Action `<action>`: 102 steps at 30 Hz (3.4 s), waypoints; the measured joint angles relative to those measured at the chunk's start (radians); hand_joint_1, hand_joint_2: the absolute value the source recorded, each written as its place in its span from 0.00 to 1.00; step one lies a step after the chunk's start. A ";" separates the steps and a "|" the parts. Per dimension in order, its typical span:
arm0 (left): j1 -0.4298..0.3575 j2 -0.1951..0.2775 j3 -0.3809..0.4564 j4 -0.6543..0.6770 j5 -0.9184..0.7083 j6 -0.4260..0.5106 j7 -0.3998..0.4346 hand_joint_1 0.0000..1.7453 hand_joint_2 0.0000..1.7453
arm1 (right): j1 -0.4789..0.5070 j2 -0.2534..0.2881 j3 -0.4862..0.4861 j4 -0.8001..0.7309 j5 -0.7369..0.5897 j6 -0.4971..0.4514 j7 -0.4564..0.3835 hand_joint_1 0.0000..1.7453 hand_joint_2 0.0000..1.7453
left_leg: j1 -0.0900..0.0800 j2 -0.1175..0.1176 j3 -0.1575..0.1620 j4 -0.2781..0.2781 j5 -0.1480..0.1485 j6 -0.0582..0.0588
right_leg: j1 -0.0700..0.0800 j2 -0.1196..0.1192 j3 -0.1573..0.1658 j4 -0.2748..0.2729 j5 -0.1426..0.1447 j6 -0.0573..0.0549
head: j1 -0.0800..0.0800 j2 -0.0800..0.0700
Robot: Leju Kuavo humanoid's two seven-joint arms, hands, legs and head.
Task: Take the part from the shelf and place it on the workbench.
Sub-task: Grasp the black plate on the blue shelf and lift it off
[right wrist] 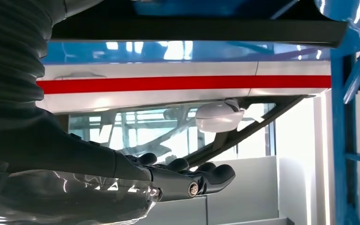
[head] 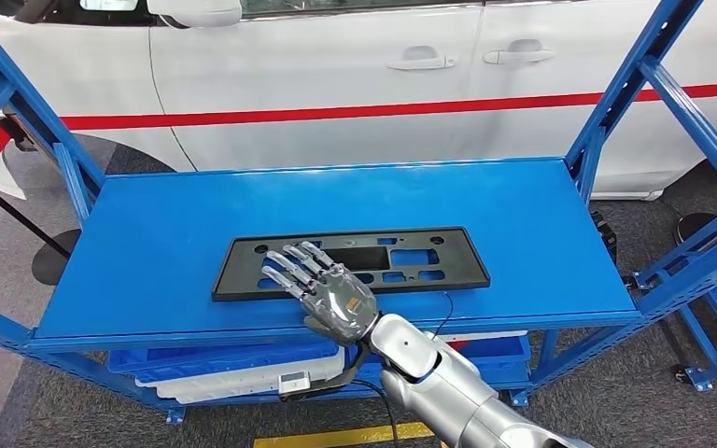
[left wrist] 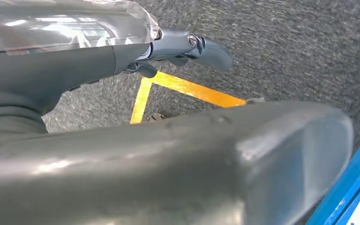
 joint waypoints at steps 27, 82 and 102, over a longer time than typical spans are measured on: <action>0.000 0.000 -0.004 0.000 -0.068 -0.015 -0.003 0.00 0.00 | -0.164 0.133 0.055 0.408 0.237 -0.037 0.324 0.00 1.00 | 0.005 -0.001 -0.115 0.234 -0.097 -0.016 | -0.002 -0.005 -0.004 -0.009 0.011 -0.015 | 0.000 0.000; -0.020 0.015 -0.024 0.001 -0.081 -0.050 -0.135 0.00 1.00 | -0.232 0.063 -0.446 0.399 -0.324 0.019 -0.217 1.00 1.00 | 0.005 -0.001 -0.003 0.003 -0.020 0.005 | 0.000 -0.004 -0.009 -0.004 0.013 -0.004 | 0.000 0.000; -0.006 0.033 0.000 0.001 -0.043 -0.081 -0.176 0.00 1.00 | 0.139 -0.017 -0.441 -0.802 -1.652 1.066 -0.349 1.00 1.00 | 0.003 0.001 0.020 -0.041 0.010 0.050 | -0.003 -0.002 -0.134 0.286 -0.145 0.038 | 0.000 0.000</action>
